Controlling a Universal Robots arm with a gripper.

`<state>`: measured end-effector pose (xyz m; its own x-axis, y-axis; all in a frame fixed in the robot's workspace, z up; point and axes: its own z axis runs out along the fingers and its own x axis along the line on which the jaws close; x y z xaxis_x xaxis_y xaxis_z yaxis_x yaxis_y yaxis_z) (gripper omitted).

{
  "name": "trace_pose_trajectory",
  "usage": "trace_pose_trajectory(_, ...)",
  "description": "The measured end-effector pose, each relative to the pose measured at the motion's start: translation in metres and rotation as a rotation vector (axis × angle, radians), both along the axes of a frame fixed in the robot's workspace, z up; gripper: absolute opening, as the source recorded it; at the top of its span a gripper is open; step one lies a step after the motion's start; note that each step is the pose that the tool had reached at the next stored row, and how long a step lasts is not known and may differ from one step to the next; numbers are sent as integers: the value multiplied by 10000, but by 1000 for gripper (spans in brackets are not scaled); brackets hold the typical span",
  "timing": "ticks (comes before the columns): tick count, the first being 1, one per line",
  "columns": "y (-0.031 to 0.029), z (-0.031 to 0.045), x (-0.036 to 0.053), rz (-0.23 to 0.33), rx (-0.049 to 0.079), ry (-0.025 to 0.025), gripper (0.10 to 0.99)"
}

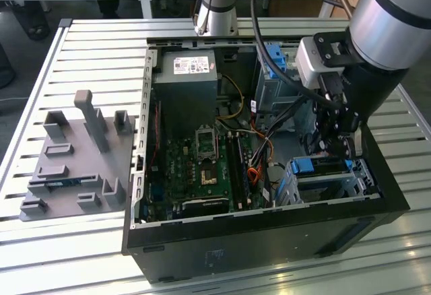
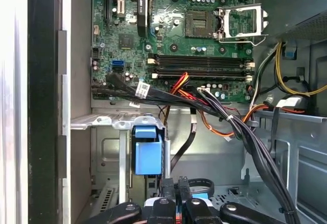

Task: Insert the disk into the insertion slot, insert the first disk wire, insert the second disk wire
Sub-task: 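Insert the second disk wire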

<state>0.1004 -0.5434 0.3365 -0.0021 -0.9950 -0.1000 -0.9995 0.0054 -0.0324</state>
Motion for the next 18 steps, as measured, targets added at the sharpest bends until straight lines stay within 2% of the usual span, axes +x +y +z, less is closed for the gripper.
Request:
trace_pose_trajectory(9, -91, -1, 1, 0, 0, 0, 149)
trace_pose_trajectory(18, -109, -16, 43, -2, 0, 0, 149)
